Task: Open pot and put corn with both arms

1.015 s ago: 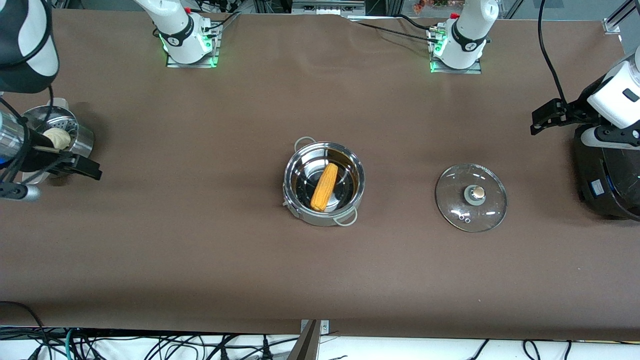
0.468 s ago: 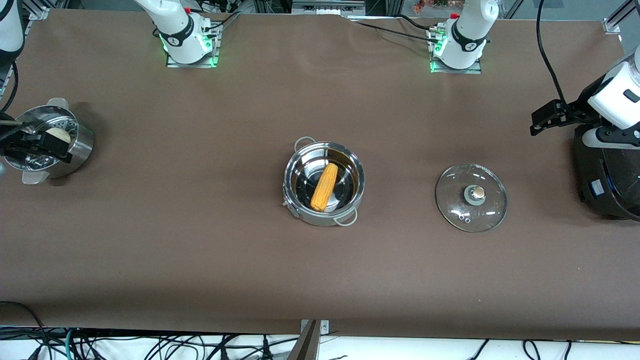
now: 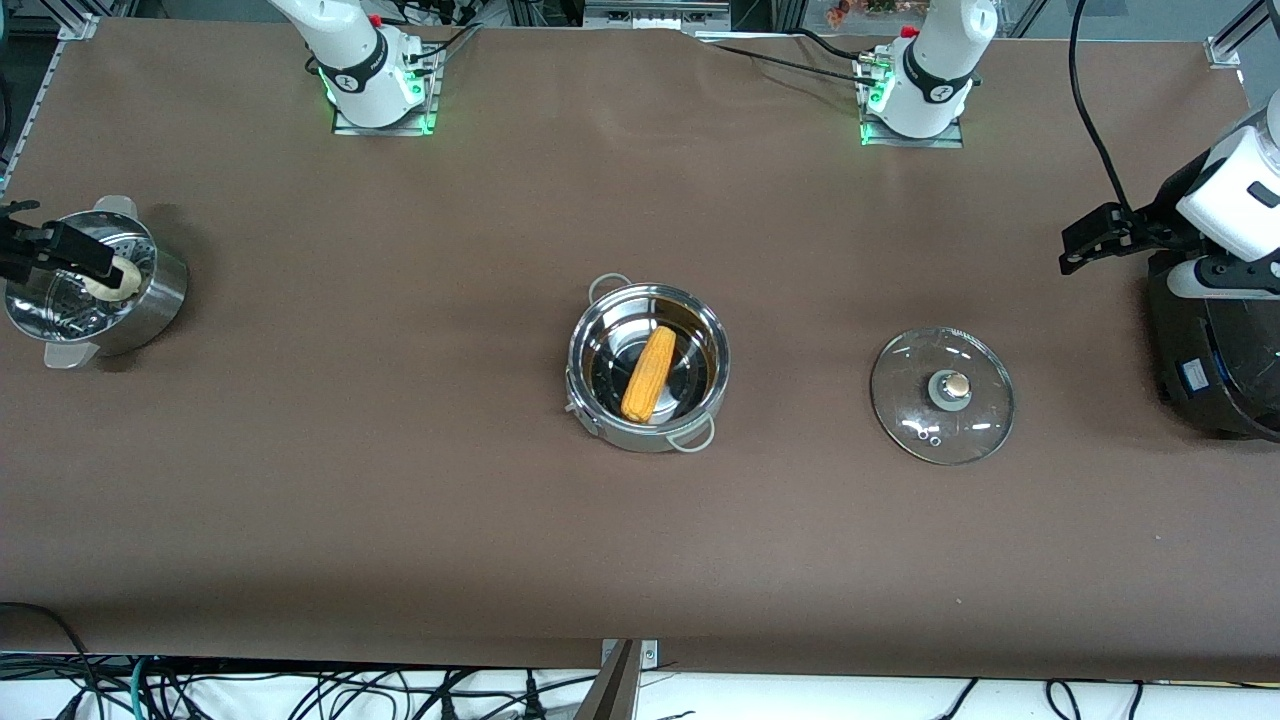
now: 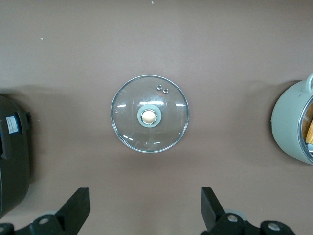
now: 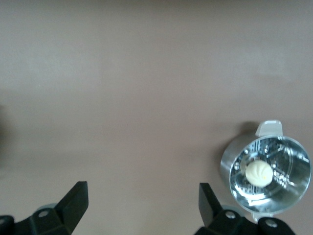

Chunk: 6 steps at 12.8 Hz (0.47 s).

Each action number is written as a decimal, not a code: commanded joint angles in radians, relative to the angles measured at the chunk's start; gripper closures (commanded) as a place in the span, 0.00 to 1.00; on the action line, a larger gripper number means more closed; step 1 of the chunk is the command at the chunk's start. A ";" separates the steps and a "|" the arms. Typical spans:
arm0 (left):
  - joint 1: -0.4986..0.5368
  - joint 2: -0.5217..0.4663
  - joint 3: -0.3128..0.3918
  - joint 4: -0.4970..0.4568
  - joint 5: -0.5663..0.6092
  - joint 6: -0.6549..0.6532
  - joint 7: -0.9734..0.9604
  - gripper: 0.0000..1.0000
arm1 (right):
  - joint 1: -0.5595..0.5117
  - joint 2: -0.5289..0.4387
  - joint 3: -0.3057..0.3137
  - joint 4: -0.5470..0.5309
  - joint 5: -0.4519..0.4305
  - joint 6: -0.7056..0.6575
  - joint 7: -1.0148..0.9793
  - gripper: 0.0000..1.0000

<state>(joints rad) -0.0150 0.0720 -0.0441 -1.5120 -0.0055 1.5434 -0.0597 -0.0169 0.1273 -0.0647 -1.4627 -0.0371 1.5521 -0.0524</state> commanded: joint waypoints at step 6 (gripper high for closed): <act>-0.010 -0.012 -0.008 0.007 -0.013 -0.006 -0.008 0.00 | 0.006 -0.011 0.000 -0.033 0.025 -0.040 -0.001 0.00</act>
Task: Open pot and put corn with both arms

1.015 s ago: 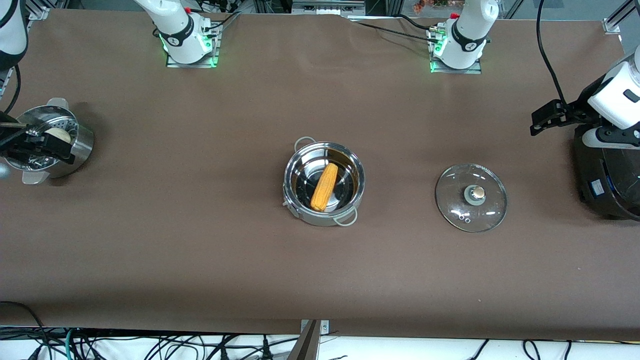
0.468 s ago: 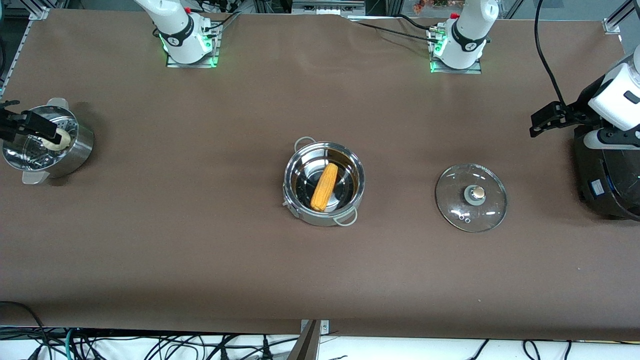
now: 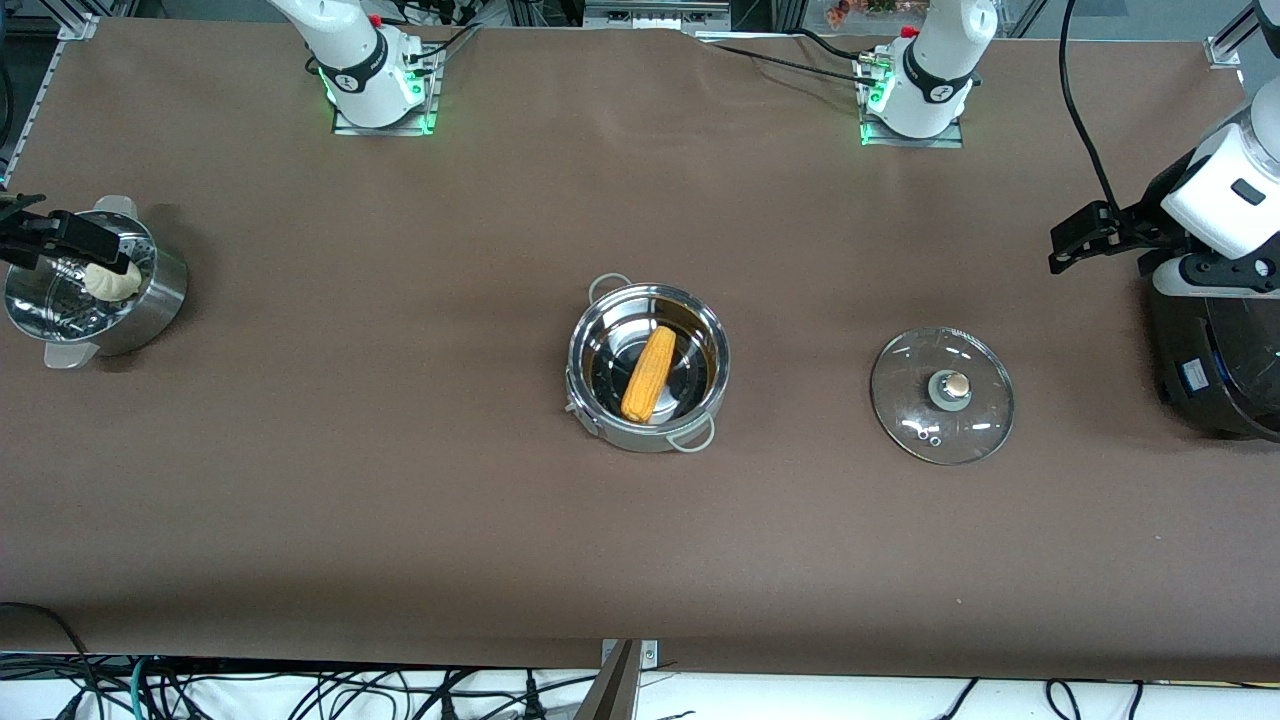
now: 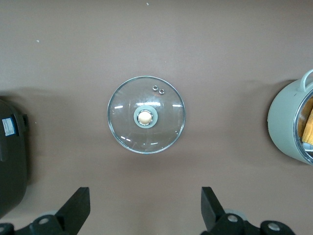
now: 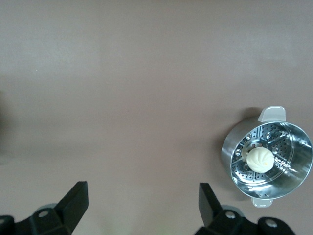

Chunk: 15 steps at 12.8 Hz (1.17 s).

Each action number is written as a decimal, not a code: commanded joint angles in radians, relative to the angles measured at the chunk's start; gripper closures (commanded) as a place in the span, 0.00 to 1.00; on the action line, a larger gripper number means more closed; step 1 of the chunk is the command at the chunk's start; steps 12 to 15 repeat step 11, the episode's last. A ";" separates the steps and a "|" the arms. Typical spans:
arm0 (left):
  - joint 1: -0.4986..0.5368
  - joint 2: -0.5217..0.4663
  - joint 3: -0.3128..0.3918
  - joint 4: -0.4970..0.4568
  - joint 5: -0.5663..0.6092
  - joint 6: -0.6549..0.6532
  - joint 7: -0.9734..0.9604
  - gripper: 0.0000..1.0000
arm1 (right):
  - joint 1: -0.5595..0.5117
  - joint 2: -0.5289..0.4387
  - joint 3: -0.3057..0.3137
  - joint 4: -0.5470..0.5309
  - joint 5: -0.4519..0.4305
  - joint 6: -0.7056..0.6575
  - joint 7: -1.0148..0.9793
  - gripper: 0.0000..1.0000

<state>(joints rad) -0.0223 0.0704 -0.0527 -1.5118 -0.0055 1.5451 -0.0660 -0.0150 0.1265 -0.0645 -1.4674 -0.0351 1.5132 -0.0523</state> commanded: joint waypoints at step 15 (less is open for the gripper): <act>0.012 -0.128 -0.007 -0.144 0.015 0.044 -0.008 0.00 | 0.007 0.016 -0.001 -0.025 0.063 -0.007 -0.014 0.00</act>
